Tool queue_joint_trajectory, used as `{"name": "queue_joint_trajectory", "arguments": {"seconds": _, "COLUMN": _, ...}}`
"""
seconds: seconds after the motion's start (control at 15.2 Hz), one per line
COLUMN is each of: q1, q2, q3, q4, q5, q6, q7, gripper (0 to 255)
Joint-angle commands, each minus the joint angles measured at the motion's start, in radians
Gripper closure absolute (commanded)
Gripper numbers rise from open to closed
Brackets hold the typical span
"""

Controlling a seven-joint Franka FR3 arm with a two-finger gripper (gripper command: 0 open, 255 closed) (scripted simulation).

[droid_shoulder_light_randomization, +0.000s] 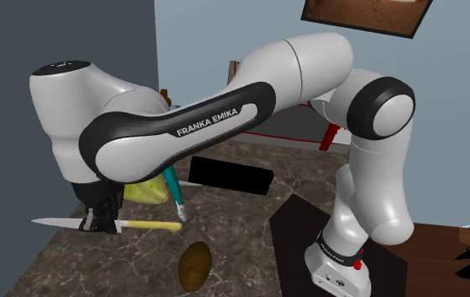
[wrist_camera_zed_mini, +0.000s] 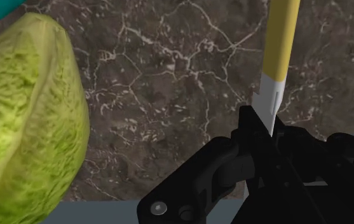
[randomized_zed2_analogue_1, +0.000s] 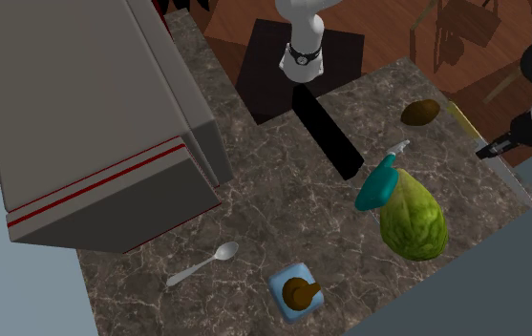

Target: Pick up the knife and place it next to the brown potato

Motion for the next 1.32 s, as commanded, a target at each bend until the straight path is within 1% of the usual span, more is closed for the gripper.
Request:
{"name": "queue_joint_trajectory", "arguments": {"seconds": 0.0, "q1": -0.001, "q2": 0.003, "q3": -0.001, "q4": -0.022, "q5": -0.001, "q6": 0.025, "q7": 0.001, "gripper": 255}}
{"name": "queue_joint_trajectory", "arguments": {"seconds": 1.06, "q1": 0.003, "q2": 0.077, "q3": -0.010, "q4": -0.134, "q5": -0.022, "q6": 0.210, "q7": 0.014, "gripper": 255}}
{"name": "queue_joint_trajectory", "arguments": {"seconds": 1.25, "q1": 0.003, "q2": 0.079, "q3": -0.010, "q4": -0.136, "q5": -0.022, "q6": 0.213, "q7": 0.014, "gripper": 255}}
